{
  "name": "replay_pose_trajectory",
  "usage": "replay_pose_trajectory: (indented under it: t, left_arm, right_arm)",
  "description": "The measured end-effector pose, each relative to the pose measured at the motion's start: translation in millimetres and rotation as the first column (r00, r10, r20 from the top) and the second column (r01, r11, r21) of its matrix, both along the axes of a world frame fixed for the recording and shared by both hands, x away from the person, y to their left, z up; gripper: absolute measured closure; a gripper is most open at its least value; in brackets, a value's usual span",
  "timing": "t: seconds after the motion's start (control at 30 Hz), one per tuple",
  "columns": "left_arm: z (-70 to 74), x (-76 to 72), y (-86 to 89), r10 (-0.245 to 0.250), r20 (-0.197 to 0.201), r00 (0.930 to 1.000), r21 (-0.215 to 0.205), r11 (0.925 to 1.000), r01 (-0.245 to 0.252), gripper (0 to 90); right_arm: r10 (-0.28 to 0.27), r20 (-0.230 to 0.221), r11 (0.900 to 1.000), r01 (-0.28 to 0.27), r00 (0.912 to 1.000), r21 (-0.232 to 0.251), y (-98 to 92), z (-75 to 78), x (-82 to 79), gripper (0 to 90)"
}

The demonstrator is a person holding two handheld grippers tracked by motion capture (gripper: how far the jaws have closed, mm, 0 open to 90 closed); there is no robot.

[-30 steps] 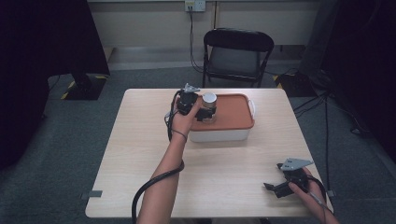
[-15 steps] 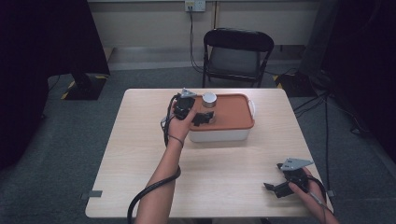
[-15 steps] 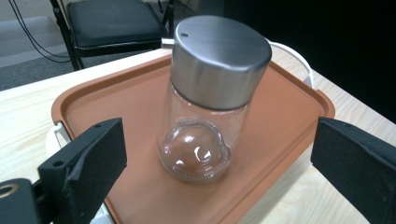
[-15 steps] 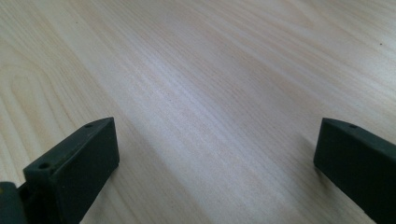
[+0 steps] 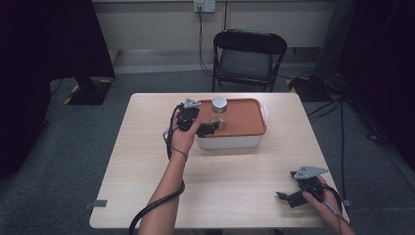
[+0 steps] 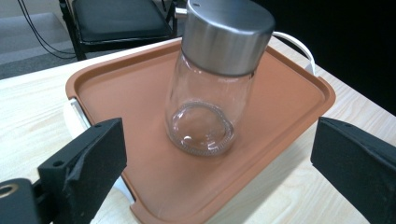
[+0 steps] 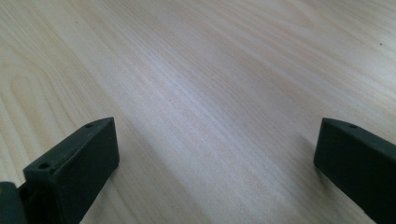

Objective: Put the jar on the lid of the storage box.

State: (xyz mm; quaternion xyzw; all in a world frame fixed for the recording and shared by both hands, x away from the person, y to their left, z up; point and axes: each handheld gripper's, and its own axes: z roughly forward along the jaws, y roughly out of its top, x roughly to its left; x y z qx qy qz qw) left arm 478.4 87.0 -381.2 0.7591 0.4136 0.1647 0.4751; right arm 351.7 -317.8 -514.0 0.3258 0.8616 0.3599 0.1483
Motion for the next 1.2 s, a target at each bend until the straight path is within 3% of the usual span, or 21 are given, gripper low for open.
replay_pose_trajectory:
  t: [1.2]
  left_arm:
    - [-14.8,-26.3,21.8,-0.012,0.002,0.9999,-0.034,0.9994,0.012,3.2]
  right_arm:
    - [0.0,0.0,1.0,0.0,1.0,0.0,0.0,0.0,0.0,0.0]
